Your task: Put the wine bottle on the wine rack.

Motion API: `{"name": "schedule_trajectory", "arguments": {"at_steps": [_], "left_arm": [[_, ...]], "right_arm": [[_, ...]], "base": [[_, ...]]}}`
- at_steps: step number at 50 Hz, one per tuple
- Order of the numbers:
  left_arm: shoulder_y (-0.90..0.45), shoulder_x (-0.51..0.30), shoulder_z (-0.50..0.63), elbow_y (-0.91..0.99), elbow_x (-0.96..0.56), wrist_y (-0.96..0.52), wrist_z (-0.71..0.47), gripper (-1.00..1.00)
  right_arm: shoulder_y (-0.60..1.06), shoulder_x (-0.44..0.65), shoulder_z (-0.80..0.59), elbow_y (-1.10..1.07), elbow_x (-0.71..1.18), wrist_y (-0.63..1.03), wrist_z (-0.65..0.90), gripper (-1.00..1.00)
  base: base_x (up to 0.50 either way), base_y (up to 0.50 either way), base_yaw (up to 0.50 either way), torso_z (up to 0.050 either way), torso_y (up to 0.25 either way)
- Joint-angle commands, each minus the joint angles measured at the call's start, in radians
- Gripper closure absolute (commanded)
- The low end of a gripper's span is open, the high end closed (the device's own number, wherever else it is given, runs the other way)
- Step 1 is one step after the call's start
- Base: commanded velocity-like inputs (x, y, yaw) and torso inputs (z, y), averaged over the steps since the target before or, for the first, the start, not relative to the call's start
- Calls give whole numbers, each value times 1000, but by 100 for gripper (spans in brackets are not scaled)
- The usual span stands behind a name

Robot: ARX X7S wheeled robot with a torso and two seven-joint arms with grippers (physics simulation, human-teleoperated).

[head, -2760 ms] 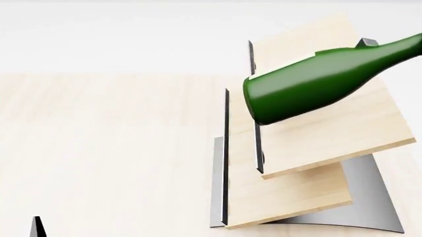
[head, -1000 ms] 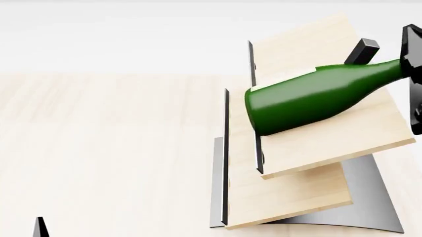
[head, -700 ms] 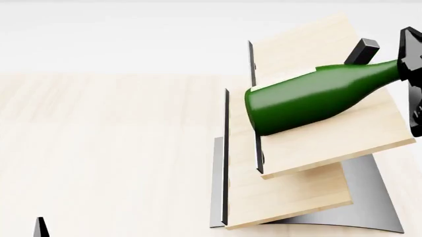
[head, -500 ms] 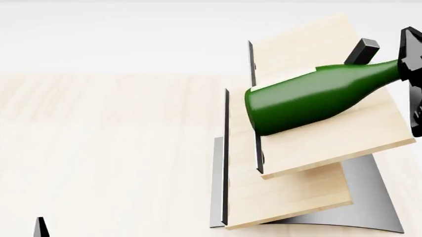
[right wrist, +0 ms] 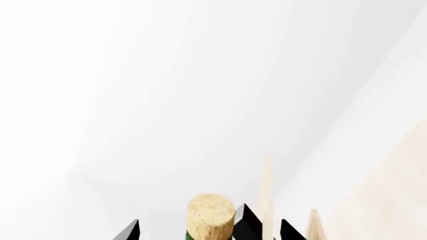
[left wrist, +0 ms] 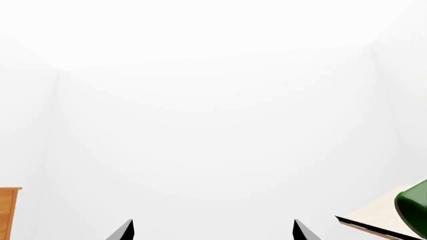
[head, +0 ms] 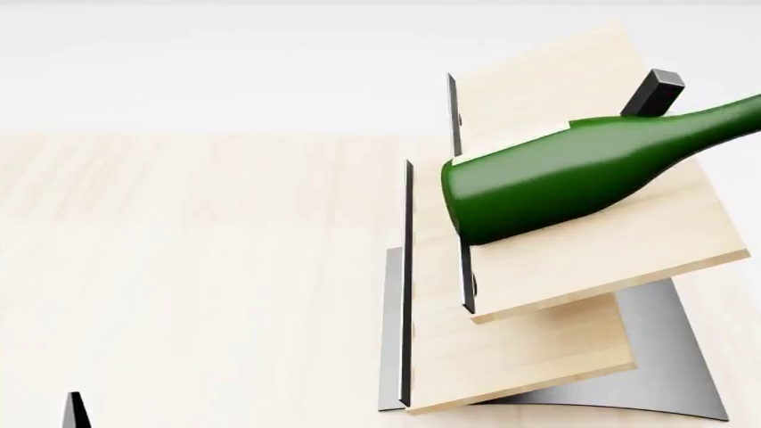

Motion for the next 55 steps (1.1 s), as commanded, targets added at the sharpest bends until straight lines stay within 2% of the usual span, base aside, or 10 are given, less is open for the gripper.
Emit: {"name": "schedule_trajectory", "arguments": {"at_steps": [1, 20, 26, 30, 36, 44, 55], "left_arm": [[-1, -1, 2, -4, 1, 4, -3, -100], [1, -3, 7, 3, 6, -2, -5, -100], [0, -3, 9, 4, 6, -4, -6, -100], [1, -2, 14, 8, 10, -6, -4, -100], [1, -3, 14, 13, 11, -10, -5, -100], [2, -6, 13, 15, 10, -9, -7, -100], [3, -6, 16, 14, 14, -5, -10, -100]], "right_arm": [[-79, 40, 57, -46, 22, -47, -2, -100], [-338, 68, 166, -259, -96, -277, 37, -100], [-389, 94, 168, -343, -245, -366, 120, -100], [-463, 132, 197, -442, -419, -466, 209, -100], [-529, 159, 233, -510, -559, -539, 259, -100], [-694, 203, 375, -627, -579, -638, 264, -100], [-980, 209, 683, -797, -669, -716, 332, -100]], "base": [[0, 0, 0, 0, 0], [0, 0, 0, 0, 0], [0, 0, 0, 0, 0], [0, 0, 0, 0, 0], [0, 0, 0, 0, 0], [0, 0, 0, 0, 0], [0, 0, 0, 0, 0]]}}
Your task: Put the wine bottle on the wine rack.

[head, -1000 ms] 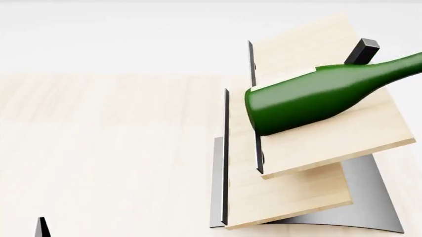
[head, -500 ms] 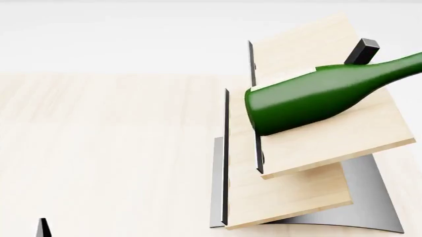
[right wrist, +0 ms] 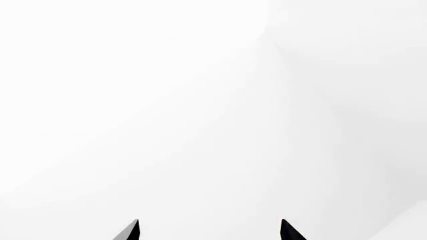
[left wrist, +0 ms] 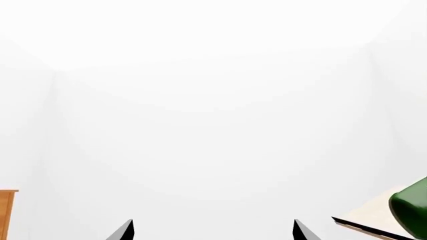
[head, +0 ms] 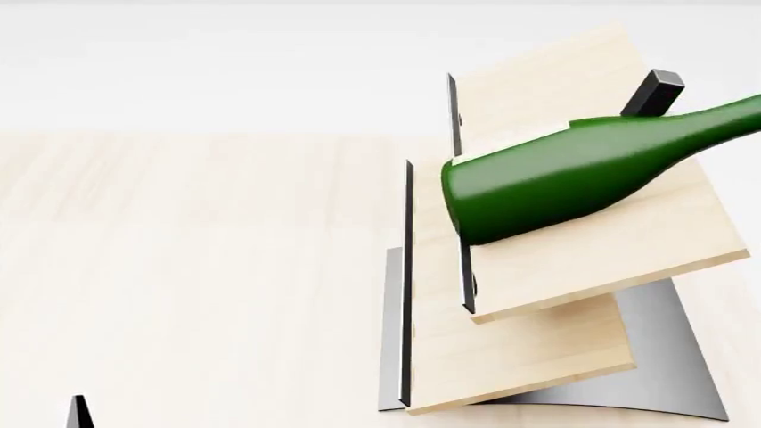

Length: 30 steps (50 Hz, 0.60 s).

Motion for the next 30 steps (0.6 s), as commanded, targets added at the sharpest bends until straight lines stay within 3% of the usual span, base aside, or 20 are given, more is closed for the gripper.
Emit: {"name": "schedule_trajectory", "arguments": {"at_steps": [1, 19, 30], "left_arm": [[1, -2, 1, 1, 2, 2, -3, -100], [-1, -2, 8, -3, 5, 5, -5, -100], [-4, -3, 10, -8, 4, 8, -7, -100]], "right_arm": [[-253, 10, 264, -166, -117, -89, 71, -100], [-530, -163, 705, -371, -68, -97, -10, -100], [-591, -278, 863, -470, -15, -129, -80, -100]], "base": [[0, 0, 0, 0, 0], [0, 0, 0, 0, 0], [0, 0, 0, 0, 0]]}}
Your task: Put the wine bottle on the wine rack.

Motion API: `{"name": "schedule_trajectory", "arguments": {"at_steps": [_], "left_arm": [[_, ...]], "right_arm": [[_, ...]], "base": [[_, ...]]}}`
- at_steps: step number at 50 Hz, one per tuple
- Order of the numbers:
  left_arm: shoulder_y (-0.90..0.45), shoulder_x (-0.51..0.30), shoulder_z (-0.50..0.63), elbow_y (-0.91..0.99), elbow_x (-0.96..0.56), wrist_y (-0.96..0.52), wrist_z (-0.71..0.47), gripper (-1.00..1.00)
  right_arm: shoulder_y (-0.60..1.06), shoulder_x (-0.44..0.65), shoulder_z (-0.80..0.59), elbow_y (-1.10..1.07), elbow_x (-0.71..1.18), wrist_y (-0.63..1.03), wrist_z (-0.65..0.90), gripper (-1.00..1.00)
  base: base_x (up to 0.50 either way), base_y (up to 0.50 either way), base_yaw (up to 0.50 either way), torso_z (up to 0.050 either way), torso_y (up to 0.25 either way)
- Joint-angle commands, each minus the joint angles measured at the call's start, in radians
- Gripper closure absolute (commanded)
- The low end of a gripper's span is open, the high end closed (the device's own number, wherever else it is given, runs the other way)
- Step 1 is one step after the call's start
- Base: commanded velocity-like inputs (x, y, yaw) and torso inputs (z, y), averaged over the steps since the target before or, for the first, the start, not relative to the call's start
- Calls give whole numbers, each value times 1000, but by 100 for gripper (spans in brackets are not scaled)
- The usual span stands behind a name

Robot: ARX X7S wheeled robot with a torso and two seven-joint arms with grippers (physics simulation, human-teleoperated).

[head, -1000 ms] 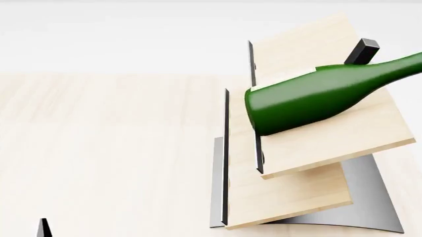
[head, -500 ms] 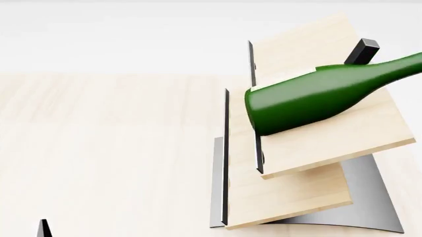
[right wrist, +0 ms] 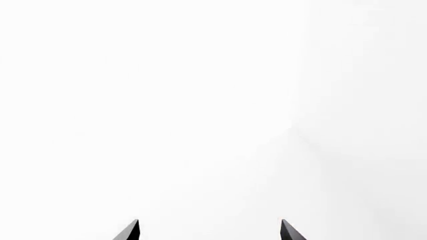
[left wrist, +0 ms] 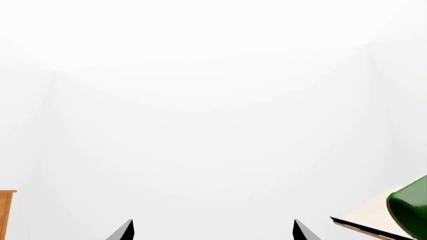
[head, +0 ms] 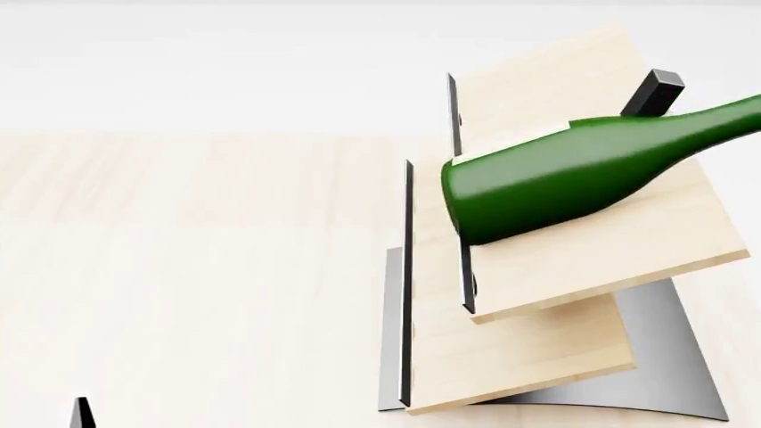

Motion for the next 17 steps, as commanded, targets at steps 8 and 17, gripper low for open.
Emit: {"name": "schedule_trajectory", "arguments": {"at_steps": [8, 17], "left_arm": [[-3, -2, 3, -4, 1, 3, -3, -100], [-2, -3, 5, -3, 2, 3, -5, -100]], "right_arm": [[-117, -189, 250, -157, 125, -64, -156, -100], [-73, -197, 230, -155, 125, -71, -189, -100]], "base": [[0, 0, 0, 0, 0], [0, 0, 0, 0, 0]]}}
